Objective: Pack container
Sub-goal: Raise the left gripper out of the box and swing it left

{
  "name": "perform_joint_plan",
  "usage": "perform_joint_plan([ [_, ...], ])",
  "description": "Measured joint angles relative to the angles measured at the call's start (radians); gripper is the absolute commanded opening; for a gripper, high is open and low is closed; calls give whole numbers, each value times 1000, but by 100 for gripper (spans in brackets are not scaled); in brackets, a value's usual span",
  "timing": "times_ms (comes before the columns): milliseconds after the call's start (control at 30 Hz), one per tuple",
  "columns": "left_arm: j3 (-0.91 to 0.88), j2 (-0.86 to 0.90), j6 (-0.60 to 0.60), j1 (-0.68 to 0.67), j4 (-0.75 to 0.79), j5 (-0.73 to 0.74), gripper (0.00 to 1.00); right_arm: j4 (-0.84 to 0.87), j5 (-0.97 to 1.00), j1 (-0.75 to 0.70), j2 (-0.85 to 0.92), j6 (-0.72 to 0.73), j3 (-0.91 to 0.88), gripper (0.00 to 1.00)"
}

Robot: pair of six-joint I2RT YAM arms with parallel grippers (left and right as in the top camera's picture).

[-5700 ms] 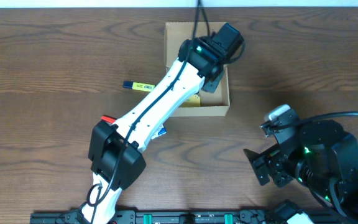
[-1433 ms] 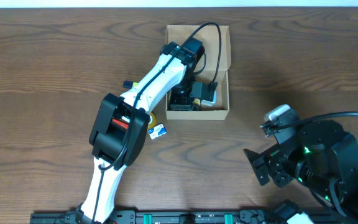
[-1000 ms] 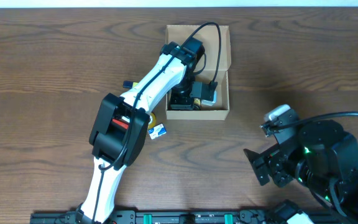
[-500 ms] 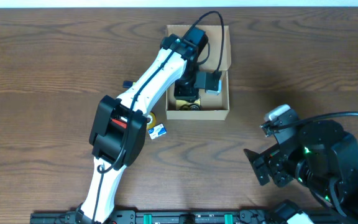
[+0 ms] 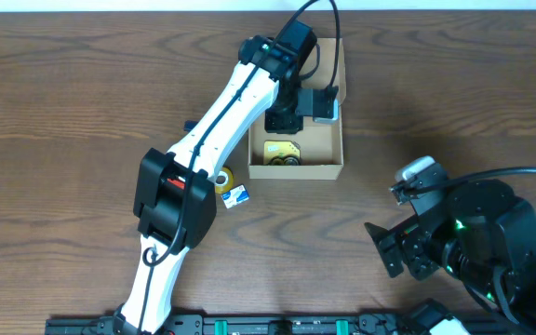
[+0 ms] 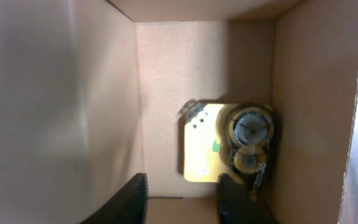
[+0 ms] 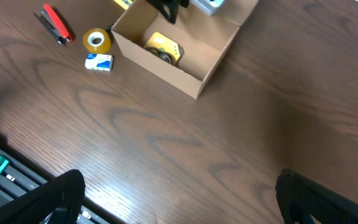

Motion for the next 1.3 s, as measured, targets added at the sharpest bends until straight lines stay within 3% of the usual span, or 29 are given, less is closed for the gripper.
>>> perform_joint_plan([
  [133, 40, 0, -77, 0, 10, -10, 6, 0, 0, 0, 0, 0, 0, 99],
  [400, 198, 0, -356, 0, 76, -117, 6, 0, 0, 0, 0, 0, 0, 99],
  [567, 347, 0, -703, -3, 53, -327, 6, 0, 0, 0, 0, 0, 0, 99],
  [733, 430, 0, -958, -3, -2, -472, 6, 0, 0, 0, 0, 0, 0, 99],
  [1133, 448, 0, -1526, -3, -158, -557, 6, 0, 0, 0, 0, 0, 0, 99],
  [1300, 448, -9, -1693, -3, -217, -584, 6, 0, 0, 0, 0, 0, 0, 99],
])
